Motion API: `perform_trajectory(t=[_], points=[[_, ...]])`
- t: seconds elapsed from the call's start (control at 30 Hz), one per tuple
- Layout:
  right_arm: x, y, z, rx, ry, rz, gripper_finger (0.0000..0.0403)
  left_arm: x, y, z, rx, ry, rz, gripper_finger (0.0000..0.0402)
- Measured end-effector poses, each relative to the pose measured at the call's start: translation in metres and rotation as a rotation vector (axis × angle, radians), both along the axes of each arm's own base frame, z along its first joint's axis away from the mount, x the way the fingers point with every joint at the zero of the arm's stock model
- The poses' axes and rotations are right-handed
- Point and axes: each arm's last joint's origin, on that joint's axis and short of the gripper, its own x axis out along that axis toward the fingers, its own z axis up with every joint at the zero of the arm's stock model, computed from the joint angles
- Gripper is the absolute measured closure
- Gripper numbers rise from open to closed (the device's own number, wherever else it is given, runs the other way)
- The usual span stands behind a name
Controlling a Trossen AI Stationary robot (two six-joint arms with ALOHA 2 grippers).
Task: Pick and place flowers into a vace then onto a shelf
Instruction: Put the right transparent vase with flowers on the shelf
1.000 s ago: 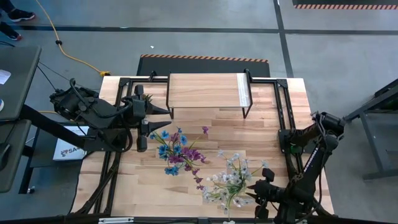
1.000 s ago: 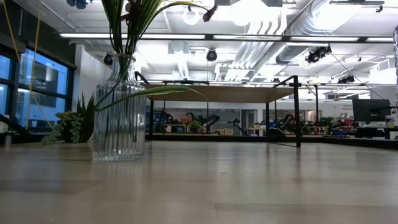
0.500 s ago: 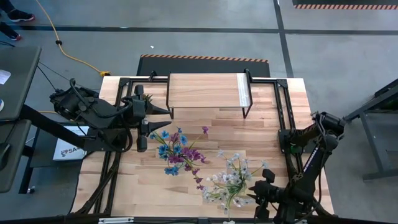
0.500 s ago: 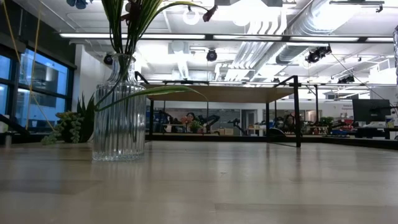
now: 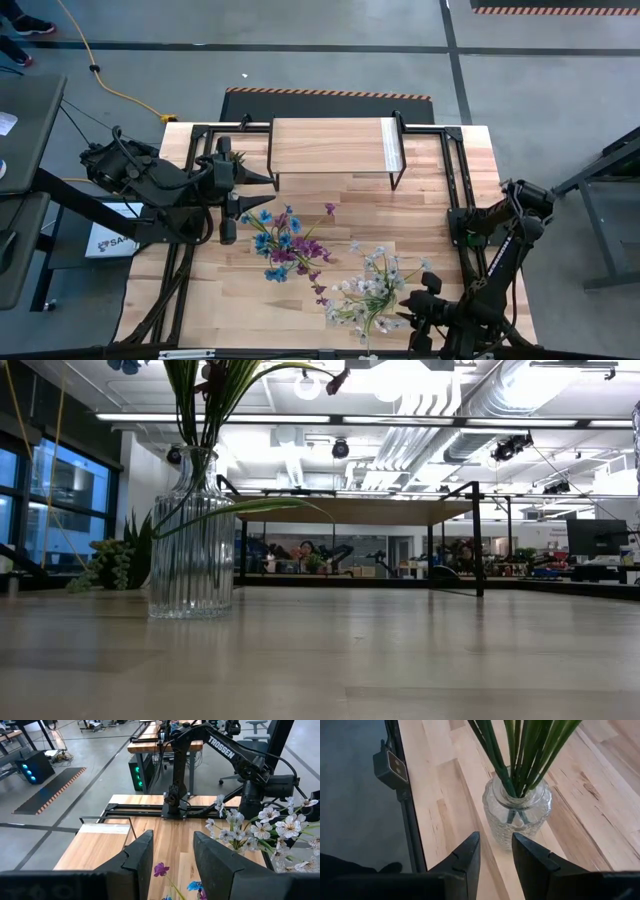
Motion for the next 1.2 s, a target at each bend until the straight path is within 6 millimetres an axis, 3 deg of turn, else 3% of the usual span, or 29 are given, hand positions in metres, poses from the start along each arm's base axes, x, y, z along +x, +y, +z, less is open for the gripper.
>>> perform_trajectory(t=[0.4,1.2], points=[[0.0005,-0.0037,0.0004,-0.079,-0.031,0.006,0.0246,0.0,0.0,0.0,0.0,0.0,0.0,0.0227],[0.0034,-0.0064,0.0,-0.099,-0.035,-0.005,0.0244,0.0,0.0,0.0,-0.001,-0.001,0.001,0.0227]])
